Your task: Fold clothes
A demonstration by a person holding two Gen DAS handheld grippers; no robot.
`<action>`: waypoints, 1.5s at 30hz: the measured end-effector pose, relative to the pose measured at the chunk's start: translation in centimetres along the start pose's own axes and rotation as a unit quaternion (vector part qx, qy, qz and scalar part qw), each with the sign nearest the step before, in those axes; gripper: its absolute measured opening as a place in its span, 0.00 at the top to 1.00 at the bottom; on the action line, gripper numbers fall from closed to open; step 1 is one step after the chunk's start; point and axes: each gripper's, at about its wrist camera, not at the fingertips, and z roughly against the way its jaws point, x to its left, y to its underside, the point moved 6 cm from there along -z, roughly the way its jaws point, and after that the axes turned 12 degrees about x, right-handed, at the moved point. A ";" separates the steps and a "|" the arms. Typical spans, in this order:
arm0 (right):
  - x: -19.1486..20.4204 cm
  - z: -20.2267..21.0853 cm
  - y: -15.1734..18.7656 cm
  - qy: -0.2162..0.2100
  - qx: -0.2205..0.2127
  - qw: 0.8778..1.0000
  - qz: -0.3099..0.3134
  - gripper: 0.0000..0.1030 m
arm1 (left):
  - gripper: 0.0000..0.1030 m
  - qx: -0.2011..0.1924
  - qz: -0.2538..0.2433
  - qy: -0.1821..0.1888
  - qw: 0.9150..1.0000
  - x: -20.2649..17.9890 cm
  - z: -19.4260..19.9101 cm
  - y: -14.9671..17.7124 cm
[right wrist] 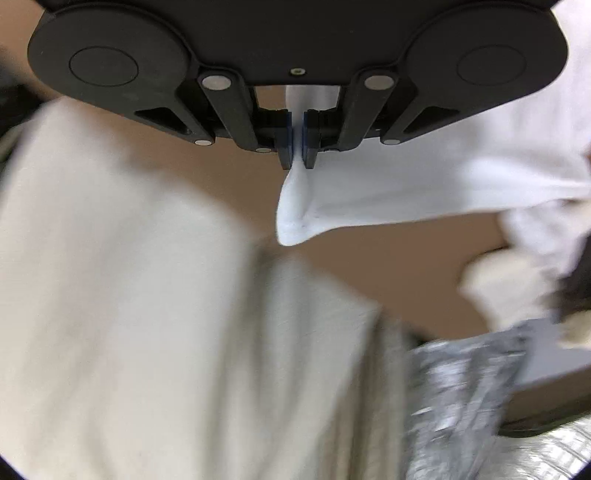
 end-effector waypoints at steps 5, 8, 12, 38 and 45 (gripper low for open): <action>-8.9 4.6 0.3 0.103 -0.042 0.993 -0.044 0.94 | 0.32 0.000 0.006 -0.011 1.000 1.7 -1.4 -2.8; -12.4 5.1 1.4 0.113 -0.032 0.991 -0.071 0.95 | 0.30 0.012 -0.005 -0.049 0.999 3.1 -4.1 -7.0; -13.4 3.9 2.2 0.098 -0.019 0.991 -0.084 0.94 | 0.29 0.057 -0.016 -0.103 0.993 4.4 -9.4 -13.0; -13.3 0.3 2.8 0.096 -0.054 0.990 -0.083 0.88 | 0.94 -0.007 -0.102 -0.349 0.931 1.8 -14.9 -20.3; -13.8 0.0 6.8 0.063 0.025 0.973 -0.220 0.75 | 0.41 -0.004 -0.036 -0.337 0.941 2.6 -13.3 -18.6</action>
